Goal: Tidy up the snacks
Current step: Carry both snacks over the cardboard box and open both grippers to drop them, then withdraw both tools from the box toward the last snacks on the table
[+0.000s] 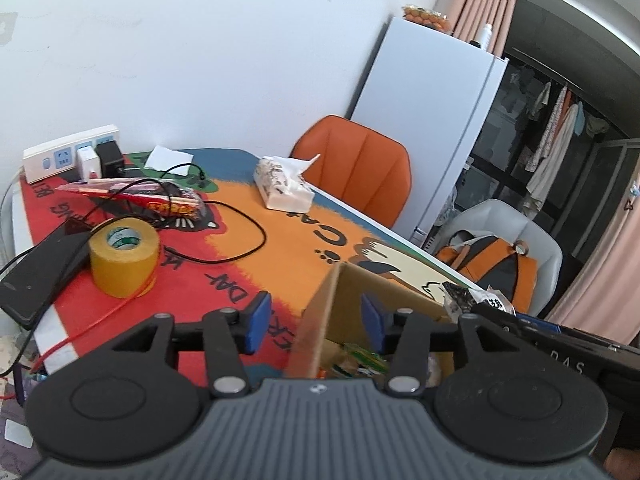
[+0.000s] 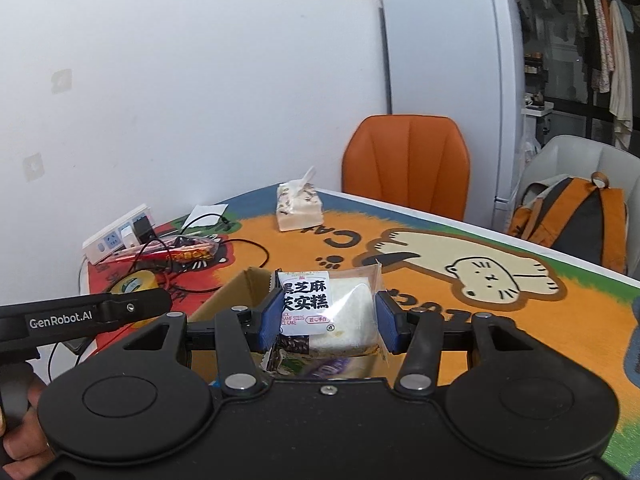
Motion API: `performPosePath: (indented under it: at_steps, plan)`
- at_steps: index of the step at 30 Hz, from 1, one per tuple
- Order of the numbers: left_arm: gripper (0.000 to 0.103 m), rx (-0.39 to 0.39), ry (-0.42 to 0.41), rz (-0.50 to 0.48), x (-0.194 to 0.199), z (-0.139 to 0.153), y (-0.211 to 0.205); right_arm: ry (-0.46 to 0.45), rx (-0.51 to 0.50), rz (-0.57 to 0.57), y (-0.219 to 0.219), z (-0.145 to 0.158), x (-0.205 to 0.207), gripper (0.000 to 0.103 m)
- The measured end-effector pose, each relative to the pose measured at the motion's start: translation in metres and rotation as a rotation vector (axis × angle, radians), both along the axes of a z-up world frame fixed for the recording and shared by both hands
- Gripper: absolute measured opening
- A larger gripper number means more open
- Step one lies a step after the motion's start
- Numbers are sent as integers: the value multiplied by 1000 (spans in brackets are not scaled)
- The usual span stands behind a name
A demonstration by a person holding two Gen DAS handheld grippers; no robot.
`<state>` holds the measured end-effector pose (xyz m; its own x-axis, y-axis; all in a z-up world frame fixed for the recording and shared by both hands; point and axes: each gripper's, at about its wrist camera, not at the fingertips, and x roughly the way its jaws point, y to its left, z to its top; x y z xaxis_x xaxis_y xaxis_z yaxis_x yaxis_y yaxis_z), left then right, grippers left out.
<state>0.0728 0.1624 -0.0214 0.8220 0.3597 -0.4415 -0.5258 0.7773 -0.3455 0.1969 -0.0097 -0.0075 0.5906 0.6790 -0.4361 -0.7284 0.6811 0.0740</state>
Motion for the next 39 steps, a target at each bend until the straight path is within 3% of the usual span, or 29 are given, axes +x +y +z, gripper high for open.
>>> performPosePath:
  at_steps: [9, 14, 21, 27, 30, 32, 39]
  plan:
    - [55, -41, 9, 14, -5, -10, 14, -6, 3, 50, 29, 3, -5, 50]
    - [61, -45, 9, 5, -3, -11, 11, -58, 60, 92, 20, 10, -13, 63]
    - [73, -29, 8, -29, 4, -8, -5, 2, 20, 12, -1, 4, -3, 64]
    - [77, -18, 9, -40, 9, -5, -17, 30, 16, -37, -28, -2, 0, 71]
    - [78, -10, 6, -55, 12, -2, -25, 25, 16, -71, -44, -2, 1, 78]
    - [82, -1, 5, -65, 15, 0, -32, 19, 20, -103, -56, -1, 2, 92]
    - [86, 23, 19, -110, 31, 2, -59, 20, 37, -208, -99, 0, 10, 103]
